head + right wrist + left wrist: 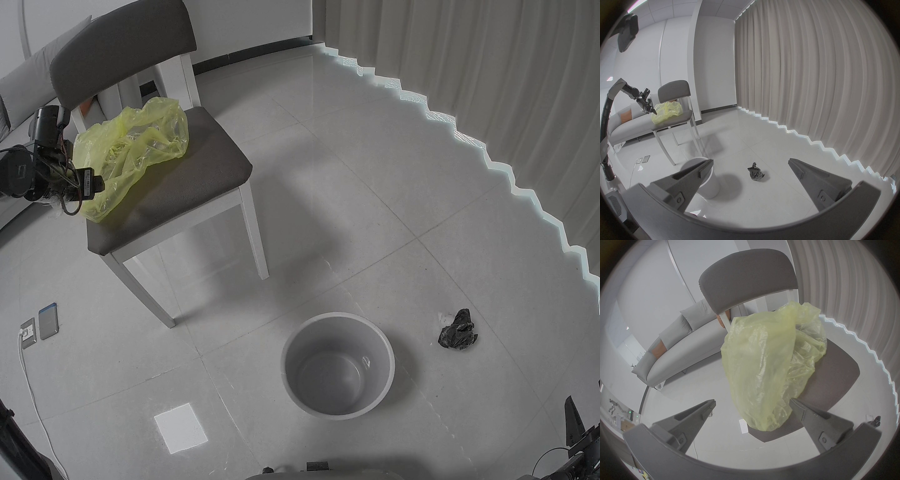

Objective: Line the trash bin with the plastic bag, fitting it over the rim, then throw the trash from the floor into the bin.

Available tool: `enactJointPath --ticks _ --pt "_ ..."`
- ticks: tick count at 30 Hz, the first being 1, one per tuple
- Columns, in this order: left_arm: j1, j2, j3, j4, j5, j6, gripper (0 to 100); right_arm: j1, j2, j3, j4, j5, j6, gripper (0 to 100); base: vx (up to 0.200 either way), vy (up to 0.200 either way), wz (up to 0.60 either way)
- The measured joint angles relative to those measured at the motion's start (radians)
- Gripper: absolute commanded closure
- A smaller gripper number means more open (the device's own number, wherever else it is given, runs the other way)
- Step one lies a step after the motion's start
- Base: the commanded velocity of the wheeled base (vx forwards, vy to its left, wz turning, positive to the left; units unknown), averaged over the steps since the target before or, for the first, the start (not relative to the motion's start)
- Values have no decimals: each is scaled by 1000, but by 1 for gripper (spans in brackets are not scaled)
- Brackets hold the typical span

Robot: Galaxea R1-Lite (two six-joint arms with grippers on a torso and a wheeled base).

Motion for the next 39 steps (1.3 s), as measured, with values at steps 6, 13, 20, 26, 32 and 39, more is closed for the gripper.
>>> enactJointPath --ticks 6,13,20,26,32,39 --pt "28 36 -32 1 0 0 0 0 0 0 0 0 0 0 0 0 0" --pt "53 57 -47 -1 0 1 0 0 0 0 0 0 0 0 0 0 0" --pt "60 77 -65 0 0 0 0 0 0 0 0 -1 3 0 0 0 0" --pt "60 86 -69 0 1 0 0 0 0 0 0 -2 3 0 0 0 0" --pt "69 95 -69 1 11 1 100 0 0 0 0 -2 3 0 0 0 0" --pt "87 100 -63 3 11 0 100 0 0 0 0 -2 3 0 0 0 0"
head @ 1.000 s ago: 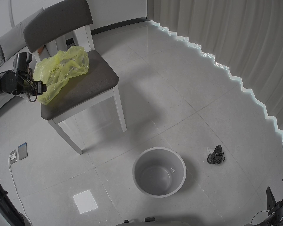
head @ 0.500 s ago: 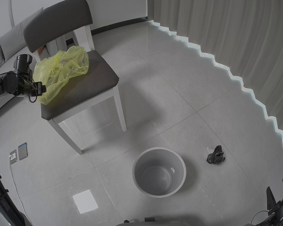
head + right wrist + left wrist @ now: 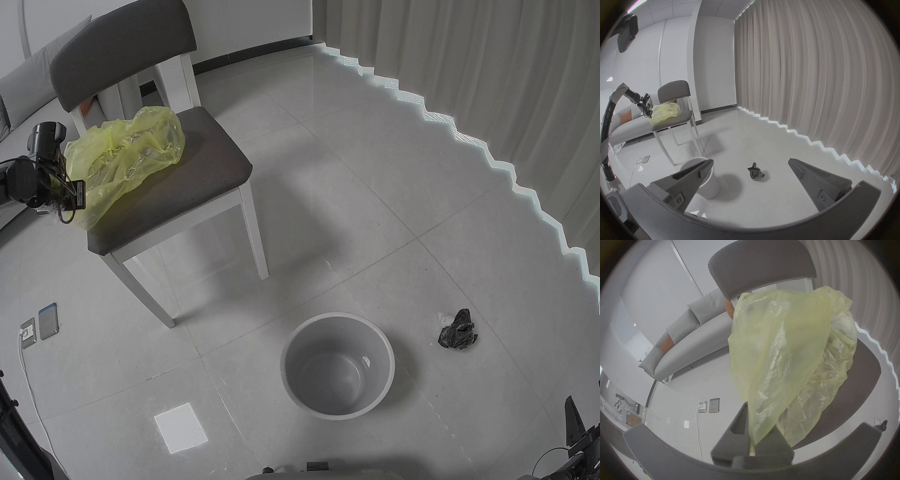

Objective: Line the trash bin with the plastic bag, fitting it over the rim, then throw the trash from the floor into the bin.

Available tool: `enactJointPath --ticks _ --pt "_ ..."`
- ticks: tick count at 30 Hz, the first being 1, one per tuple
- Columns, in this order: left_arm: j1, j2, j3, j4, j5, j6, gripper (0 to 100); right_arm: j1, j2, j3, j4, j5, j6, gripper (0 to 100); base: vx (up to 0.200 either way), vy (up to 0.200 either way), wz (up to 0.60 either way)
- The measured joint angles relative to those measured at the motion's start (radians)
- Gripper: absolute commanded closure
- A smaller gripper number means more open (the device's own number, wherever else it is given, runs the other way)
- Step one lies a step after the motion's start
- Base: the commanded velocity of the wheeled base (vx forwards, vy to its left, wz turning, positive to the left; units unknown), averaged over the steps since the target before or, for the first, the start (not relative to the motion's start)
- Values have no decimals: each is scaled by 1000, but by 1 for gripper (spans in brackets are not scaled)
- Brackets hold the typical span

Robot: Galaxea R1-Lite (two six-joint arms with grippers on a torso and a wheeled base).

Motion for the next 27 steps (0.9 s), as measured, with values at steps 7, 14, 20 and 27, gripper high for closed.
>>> enactJointPath --ticks 7,14,20,27 --pt "-4 -25 7 -7 -25 -9 100 -1 0 0 0 0 -7 0 0 0 0" --pt "-103 -147 9 -5 -186 -3 100 -1 0 -24 -89 29 26 0 0 0 0" --pt "-312 -290 -7 58 -250 41 100 0 23 -130 -112 104 63 0 0 0 0" --pt "-622 -438 -34 249 -273 216 100 0 150 -288 -94 235 69 0 0 0 0"
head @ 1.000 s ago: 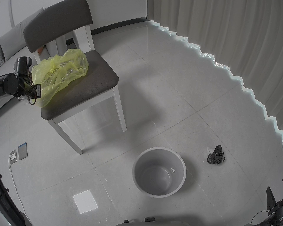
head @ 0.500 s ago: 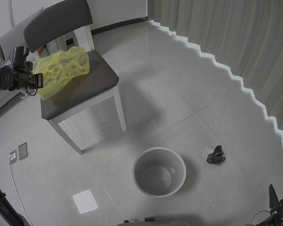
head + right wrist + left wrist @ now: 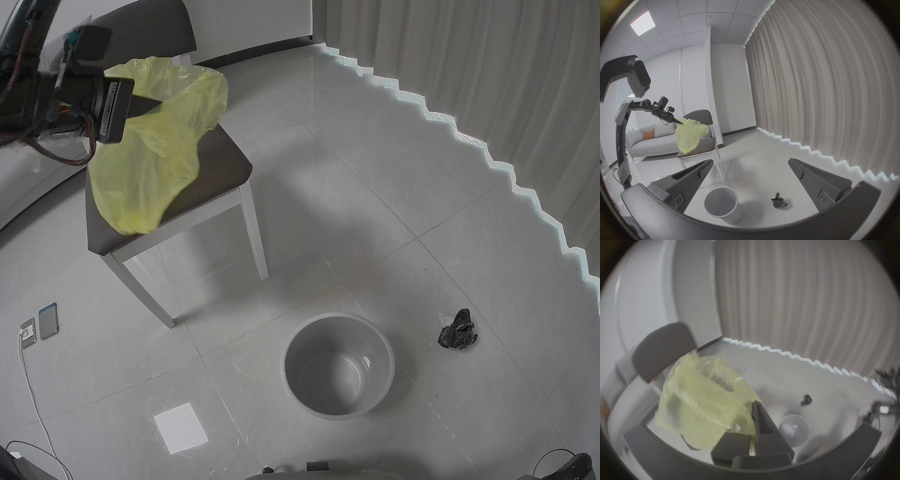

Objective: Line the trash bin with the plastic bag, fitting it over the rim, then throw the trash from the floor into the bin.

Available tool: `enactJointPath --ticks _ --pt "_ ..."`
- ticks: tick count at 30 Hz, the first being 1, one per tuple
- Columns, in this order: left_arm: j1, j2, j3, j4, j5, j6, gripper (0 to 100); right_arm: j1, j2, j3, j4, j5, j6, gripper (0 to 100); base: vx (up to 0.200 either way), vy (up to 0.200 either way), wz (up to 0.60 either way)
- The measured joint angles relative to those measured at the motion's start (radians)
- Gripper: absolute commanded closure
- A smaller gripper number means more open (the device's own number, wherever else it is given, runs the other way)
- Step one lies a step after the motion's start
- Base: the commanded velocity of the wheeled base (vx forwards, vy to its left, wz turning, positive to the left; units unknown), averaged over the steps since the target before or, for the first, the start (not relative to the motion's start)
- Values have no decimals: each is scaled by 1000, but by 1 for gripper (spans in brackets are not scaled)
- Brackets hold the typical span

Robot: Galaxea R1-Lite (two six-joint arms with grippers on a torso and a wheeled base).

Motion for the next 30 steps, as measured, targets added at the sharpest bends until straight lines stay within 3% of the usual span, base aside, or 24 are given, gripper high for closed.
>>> enactJointPath --ticks 3,7,11,21,27,30 --pt "-105 -47 -10 84 1 137 100 2 95 -70 4 56 0 0 0 0 0" --pt "-226 -86 -24 169 32 237 100 3 221 -140 6 133 0 0 0 0 0" --pt "-324 -93 -70 235 135 313 100 5 327 -185 6 169 -3 0 0 0 0" --pt "-423 37 -213 507 322 738 100 41 494 -243 1 191 -10 0 0 0 0" --pt "-490 115 -226 551 355 953 100 80 559 -255 -1 194 -11 0 0 0 0" --pt "-511 137 -229 557 359 1008 100 103 583 -257 -4 196 -12 0 0 0 0"
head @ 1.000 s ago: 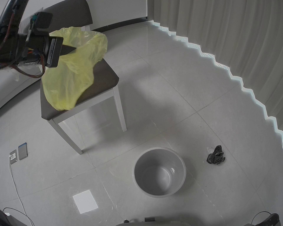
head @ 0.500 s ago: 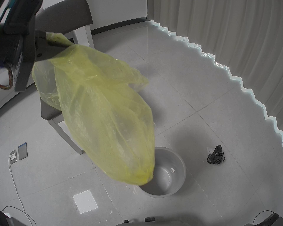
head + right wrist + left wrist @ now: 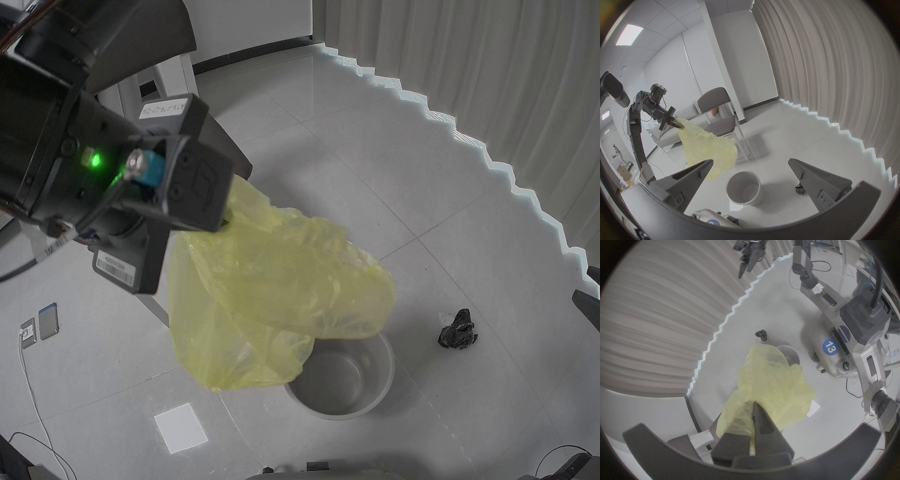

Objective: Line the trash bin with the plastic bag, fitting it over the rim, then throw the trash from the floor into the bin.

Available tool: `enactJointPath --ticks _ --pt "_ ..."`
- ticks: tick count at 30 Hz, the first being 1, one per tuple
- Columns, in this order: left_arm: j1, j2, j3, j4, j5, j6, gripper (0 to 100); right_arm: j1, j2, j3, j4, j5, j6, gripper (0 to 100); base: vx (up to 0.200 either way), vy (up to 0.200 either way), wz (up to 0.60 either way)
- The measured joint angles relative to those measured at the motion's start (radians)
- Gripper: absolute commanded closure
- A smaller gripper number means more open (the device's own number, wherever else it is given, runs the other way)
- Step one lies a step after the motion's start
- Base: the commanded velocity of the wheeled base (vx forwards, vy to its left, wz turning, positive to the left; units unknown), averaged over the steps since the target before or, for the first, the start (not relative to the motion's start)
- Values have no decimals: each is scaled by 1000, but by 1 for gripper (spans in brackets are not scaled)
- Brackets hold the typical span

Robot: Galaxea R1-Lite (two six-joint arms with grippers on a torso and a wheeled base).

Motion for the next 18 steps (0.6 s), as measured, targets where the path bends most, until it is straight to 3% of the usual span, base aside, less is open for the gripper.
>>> enactJointPath --ticks 11,18 --pt "-98 26 -1 4 0 -112 100 68 78 13 3 -1 2 0 0 0 0" --pt "-130 30 -2 4 1 -130 100 172 145 30 -1 -10 7 0 0 0 0"
